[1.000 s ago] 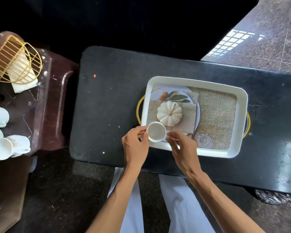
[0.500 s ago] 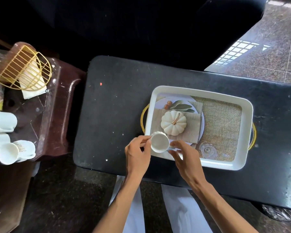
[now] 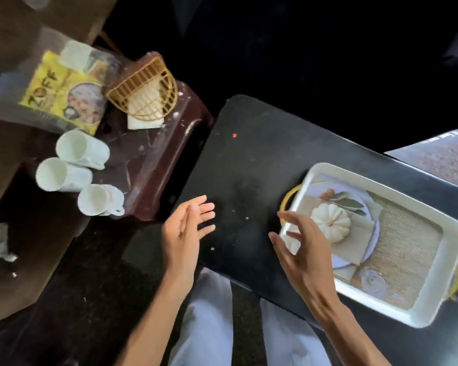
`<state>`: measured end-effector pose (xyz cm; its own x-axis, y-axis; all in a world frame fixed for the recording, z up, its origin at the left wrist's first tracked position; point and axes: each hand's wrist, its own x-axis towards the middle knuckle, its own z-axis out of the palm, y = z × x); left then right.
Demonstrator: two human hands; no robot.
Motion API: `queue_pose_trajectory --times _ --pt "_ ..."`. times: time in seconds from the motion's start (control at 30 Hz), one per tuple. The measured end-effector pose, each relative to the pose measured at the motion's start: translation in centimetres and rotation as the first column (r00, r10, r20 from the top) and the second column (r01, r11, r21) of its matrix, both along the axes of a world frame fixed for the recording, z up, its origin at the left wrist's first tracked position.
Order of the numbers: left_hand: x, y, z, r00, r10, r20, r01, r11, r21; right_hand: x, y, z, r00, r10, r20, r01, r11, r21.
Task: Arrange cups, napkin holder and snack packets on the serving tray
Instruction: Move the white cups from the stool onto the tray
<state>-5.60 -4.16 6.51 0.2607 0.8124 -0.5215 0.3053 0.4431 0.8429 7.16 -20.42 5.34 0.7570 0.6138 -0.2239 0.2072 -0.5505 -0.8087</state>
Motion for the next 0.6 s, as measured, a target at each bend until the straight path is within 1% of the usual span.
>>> queue_pose_trajectory --times 0.13,0.3,0.43,0.6 --pt "-4.7 5.6 1.9 0.997 0.08 0.008 -0.08 0.99 0.115 -2.8 6.5 -0.3 0.994 0.11 -0.007 -0.109 0.993 0.038" --pt "-10.6 11.6 2.3 0.981 0.192 -0.033 -0.179 0.954 0.239 -6.8 14.0 -0.8 0.974 0.222 -0.037 -0.219 0.973 0.076" --pt "-13.9 14.4 1.4 0.964 0.255 -0.072 -0.232 0.943 0.241 -9.8 18.5 -1.3 0.95 0.301 -0.079 -0.294 0.952 0.085" --pt "-16.1 16.1 -0.3 0.926 0.349 -0.143 -0.309 0.92 0.241 -12.7 21.7 -2.1 0.933 0.339 -0.12 -0.331 0.94 0.083"
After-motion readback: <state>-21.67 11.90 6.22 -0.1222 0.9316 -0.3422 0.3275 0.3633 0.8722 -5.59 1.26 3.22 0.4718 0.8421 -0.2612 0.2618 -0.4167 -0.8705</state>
